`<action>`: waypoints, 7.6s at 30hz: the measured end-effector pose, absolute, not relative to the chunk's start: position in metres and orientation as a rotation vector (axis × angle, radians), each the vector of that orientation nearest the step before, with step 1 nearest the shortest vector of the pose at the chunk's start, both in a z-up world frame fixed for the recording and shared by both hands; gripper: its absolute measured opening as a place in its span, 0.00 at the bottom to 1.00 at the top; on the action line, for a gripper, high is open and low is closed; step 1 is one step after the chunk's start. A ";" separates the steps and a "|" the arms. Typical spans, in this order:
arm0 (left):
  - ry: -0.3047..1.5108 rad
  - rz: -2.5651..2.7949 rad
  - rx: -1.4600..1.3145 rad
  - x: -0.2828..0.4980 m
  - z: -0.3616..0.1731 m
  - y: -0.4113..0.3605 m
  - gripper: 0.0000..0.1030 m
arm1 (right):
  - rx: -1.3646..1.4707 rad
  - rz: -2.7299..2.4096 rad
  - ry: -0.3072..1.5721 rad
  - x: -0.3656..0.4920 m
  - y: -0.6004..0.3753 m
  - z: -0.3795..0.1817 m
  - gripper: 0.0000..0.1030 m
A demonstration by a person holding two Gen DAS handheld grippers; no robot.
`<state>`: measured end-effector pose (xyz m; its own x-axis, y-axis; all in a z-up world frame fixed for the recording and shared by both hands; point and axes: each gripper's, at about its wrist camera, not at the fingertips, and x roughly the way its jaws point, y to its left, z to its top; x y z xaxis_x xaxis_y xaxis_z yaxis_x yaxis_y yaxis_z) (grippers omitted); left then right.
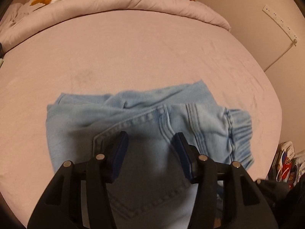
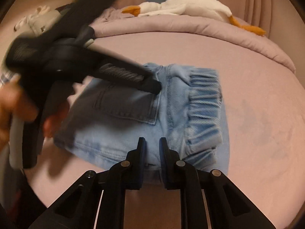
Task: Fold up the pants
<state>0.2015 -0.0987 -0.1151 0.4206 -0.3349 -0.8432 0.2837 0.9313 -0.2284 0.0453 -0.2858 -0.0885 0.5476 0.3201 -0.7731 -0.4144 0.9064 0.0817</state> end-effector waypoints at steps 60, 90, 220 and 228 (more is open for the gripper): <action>1.060 -0.410 -0.707 0.057 -0.129 0.054 0.51 | 0.804 0.401 1.020 0.044 -0.446 -0.111 0.79; 1.082 -0.470 -0.631 0.148 -0.133 0.017 0.52 | 0.515 0.618 1.069 0.119 -0.382 -0.109 0.93; 0.679 0.048 -0.197 -0.020 -0.015 0.063 0.24 | -0.081 0.685 0.584 -0.054 -0.237 0.028 0.50; 0.667 0.051 -0.180 -0.013 -0.010 0.064 0.24 | -0.083 0.683 0.570 -0.055 -0.238 0.030 0.50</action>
<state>-0.0125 0.0639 -0.0104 0.7851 -0.0103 -0.6193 -0.1050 0.9832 -0.1494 -0.0548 -0.2380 0.0299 0.6299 0.5737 -0.5235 -0.6179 0.7786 0.1098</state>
